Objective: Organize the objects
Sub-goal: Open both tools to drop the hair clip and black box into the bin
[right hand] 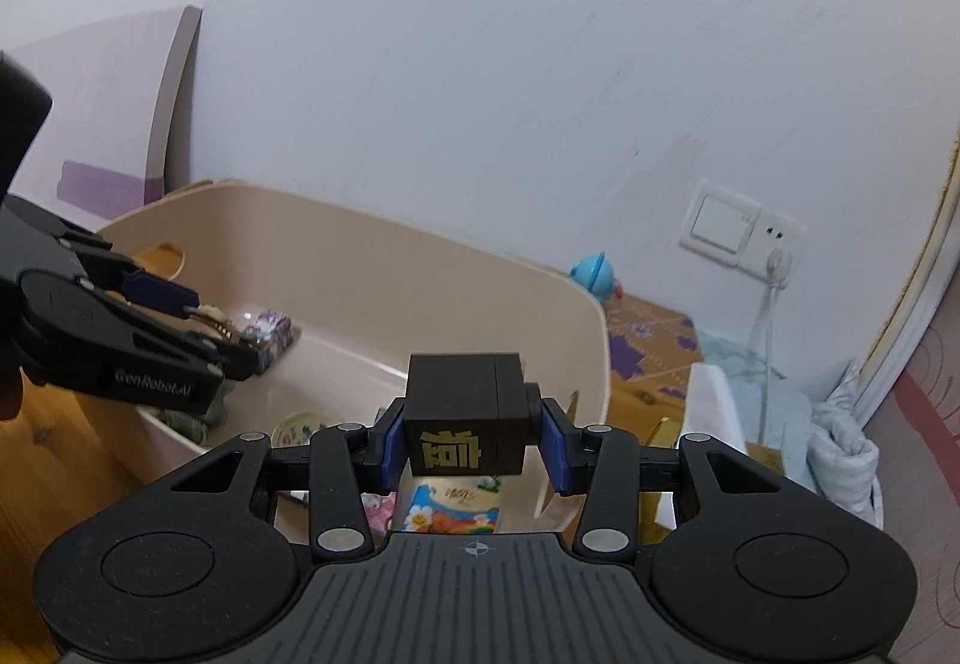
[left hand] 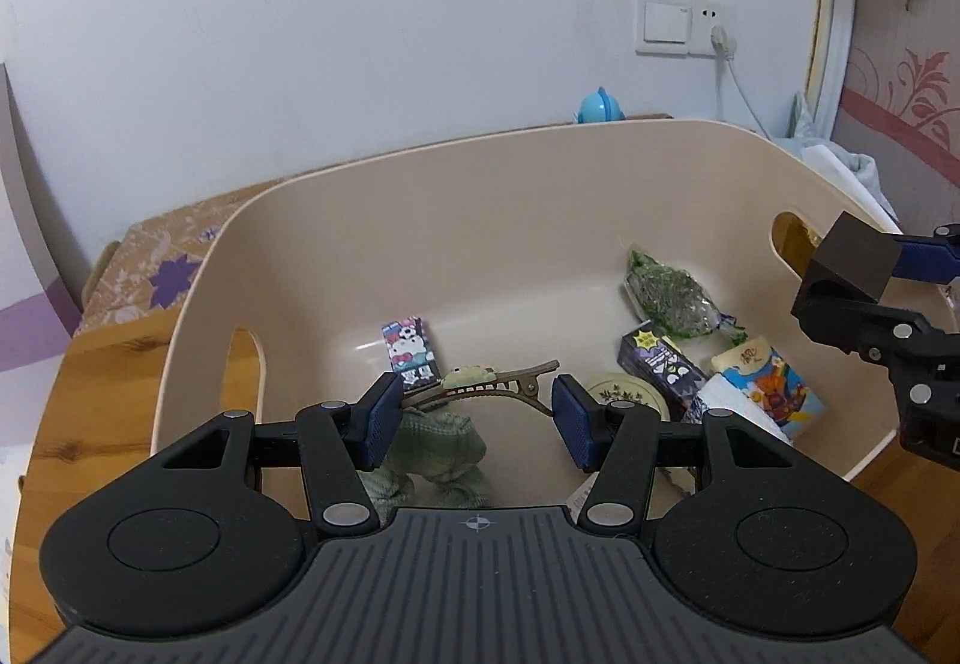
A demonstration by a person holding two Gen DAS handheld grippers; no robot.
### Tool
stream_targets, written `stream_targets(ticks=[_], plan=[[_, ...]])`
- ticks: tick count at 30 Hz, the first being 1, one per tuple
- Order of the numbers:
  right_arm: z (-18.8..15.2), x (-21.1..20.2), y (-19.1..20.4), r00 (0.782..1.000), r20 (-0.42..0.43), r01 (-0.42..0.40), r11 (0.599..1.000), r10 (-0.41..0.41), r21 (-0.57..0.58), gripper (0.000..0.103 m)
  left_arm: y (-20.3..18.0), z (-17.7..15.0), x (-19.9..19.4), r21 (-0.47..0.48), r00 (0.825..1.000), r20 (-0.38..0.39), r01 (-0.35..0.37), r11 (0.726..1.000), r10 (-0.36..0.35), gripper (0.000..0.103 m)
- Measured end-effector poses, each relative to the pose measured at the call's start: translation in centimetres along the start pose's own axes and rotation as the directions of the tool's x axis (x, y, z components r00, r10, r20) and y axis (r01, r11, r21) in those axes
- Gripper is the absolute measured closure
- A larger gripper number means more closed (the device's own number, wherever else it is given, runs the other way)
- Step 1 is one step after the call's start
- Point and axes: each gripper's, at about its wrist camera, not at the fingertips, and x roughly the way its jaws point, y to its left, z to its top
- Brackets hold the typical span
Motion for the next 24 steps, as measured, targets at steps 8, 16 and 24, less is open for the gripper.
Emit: stream_targets(ticks=[8, 16, 24], plan=[[0.3, 0.2, -0.5, 0.999, -0.025, -0.022, 0.999, 0.023, 0.029, 0.052, 0.0, 0.0, 0.0, -0.012, 1.0, -0.021, -0.003, 1.0, 0.002, 0.041], [0.6, -0.7, -0.7, 1.0, 0.002, -0.007, 0.999, 0.007, 0.036, 0.026, 0.4, 0.2, -1.6, -0.053, 1.0, 0.007, -0.017, 0.998, 0.017, 0.014], [1.3, -3.3, -2.0, 0.997, 0.07, 0.006, 0.989, -0.016, 0.15, 0.0, 0.1, -0.2, -3.6, -0.035, 0.998, 0.043, -0.045, 0.998, 0.047, 0.011]])
